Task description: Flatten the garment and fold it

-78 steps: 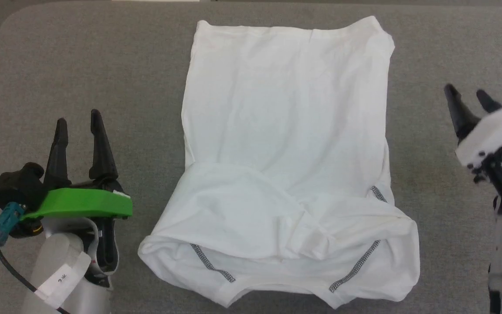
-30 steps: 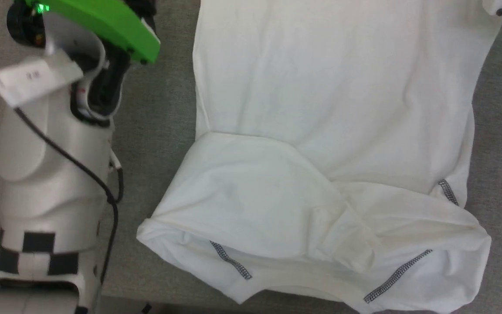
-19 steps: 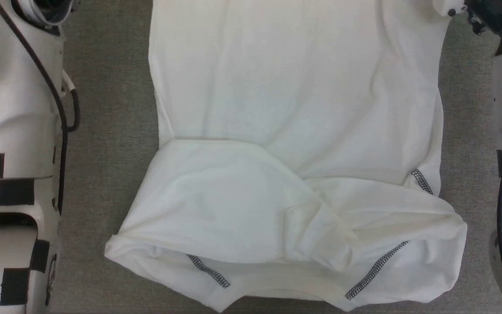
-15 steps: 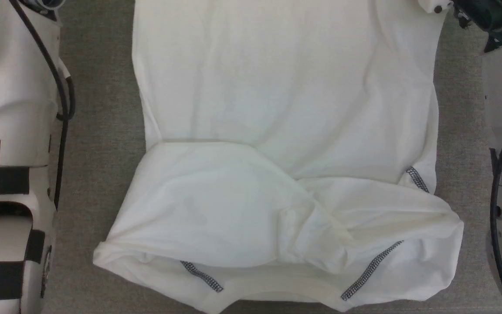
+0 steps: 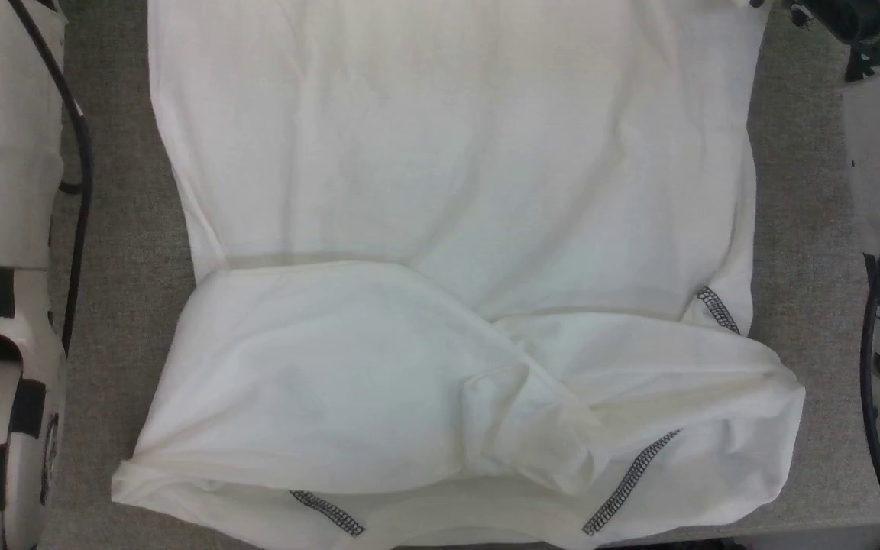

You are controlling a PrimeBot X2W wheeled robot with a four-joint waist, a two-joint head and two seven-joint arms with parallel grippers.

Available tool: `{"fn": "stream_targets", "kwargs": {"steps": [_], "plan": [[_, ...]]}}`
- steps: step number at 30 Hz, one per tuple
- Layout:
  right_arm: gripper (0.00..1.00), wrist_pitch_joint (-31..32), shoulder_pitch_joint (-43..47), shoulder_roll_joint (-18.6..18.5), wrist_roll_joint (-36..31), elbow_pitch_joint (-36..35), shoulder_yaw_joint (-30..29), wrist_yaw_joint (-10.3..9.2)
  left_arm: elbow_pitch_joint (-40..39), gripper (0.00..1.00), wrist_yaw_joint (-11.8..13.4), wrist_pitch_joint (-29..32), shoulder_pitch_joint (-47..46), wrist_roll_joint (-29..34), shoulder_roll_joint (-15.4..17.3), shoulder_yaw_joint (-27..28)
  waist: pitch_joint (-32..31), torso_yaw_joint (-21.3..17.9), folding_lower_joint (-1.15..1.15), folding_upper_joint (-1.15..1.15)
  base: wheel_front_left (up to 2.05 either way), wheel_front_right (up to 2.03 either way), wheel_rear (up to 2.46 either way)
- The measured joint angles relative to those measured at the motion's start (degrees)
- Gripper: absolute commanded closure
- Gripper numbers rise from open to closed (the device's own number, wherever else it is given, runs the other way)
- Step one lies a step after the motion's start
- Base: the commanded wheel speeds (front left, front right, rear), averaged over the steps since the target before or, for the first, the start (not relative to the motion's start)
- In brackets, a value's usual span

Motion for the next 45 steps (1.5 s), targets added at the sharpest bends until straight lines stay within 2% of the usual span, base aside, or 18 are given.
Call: {"fn": "stream_targets", "kwargs": {"steps": [2,7,11,20,28,32,38,45], "plan": [[1.00,0.0,-0.2,-0.1,0.2,-0.1,0.0,0.00,0.4,1.00,-0.1,0.3,-0.3,-0.5,0.0,-0.1,0.3,-0.1,0.00,0.00,0.00,0.00,0.00],[1.00,-0.6,-0.9,-0.5,0.5,0.1,-0.4,0.00,0.5,1.00,-0.5,0.2,-0.8,-3.7,0.3,0.4,0.7,0.0,0.00,0.00,0.00,0.00,0.00],[1.00,-1.3,-1.1,-0.7,0.4,0.6,-1.7,0.00,0.7,1.00,-0.5,-2.4,-0.8,-5.3,0.3,1.2,0.5,0.1,0.00,0.00,0.00,0.00,0.00],[1.00,-4.0,-4.9,-0.5,-2.2,1.6,-7.7,0.00,0.2,1.00,0.7,-15.7,-1.8,-4.7,0.3,3.2,-0.7,1.1,0.00,0.00,0.00,0.00,0.00],[1.00,-10.1,-10.3,1.3,-5.8,1.2,-12.2,0.01,0.1,1.00,1.4,-29.1,-7.6,-1.5,0.1,3.4,-2.0,1.9,0.00,0.00,0.00,0.00,0.00],[1.00,-12.6,-10.6,1.7,-6.4,1.8,-13.0,0.01,2.1,1.00,0.9,-31.8,-7.9,-1.7,-0.6,3.4,-3.1,2.3,0.00,0.00,0.00,0.00,0.00],[1.00,-14.6,-8.0,1.1,-2.7,2.7,-10.6,0.01,2.6,1.00,-0.5,-33.0,-4.4,-3.8,-0.5,1.5,-6.2,2.8,0.00,0.00,0.00,0.00,0.00],[1.00,-15.0,4.1,-1.9,6.4,-0.3,-7.4,0.00,-3.6,1.00,-0.5,-33.0,9.4,-10.9,0.4,-2.6,-12.2,3.5,0.00,0.00,0.00,0.00,0.00]]}}
